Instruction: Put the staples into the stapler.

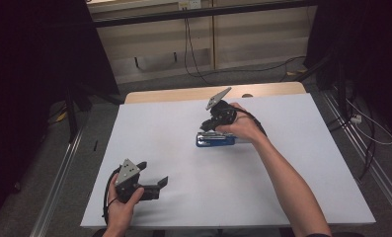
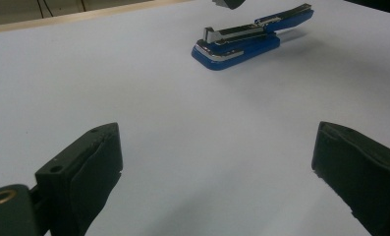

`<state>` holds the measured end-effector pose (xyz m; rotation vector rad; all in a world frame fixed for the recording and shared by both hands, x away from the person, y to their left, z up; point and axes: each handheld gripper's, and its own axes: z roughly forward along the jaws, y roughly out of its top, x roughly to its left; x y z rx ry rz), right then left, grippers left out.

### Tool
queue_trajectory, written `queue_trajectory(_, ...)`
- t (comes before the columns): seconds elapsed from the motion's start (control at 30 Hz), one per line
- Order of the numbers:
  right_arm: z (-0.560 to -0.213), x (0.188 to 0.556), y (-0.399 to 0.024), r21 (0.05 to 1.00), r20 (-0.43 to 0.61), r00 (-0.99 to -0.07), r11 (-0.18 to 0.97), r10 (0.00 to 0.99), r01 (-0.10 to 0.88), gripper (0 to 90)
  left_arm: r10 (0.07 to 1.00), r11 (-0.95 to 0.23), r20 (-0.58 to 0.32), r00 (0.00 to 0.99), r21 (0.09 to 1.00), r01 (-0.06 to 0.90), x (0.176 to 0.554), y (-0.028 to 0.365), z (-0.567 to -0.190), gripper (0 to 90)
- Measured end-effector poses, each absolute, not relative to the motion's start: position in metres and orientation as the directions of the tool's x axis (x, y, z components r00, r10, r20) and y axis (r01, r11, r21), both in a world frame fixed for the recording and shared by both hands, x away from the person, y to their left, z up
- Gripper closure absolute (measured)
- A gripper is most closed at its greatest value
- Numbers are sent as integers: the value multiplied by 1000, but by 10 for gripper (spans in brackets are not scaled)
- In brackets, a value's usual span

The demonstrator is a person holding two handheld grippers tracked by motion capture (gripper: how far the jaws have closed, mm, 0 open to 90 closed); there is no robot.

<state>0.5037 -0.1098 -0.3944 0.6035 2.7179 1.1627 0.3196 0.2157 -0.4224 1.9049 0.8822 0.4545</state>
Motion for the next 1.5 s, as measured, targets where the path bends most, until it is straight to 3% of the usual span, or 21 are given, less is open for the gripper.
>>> queue_trajectory(0.77, -407, 511, -106, 692, -37, -952, 695, 304, 195, 791, 751, -278, -52, 658, 879, 386, 320, 218, -422, 50)
queue_trajectory(1.5, -413, 511, -107, 663, -54, -967, 733, 250, 152, 791, 749, -281, -53, 660, 877, 390, 319, 217, -422, 50)
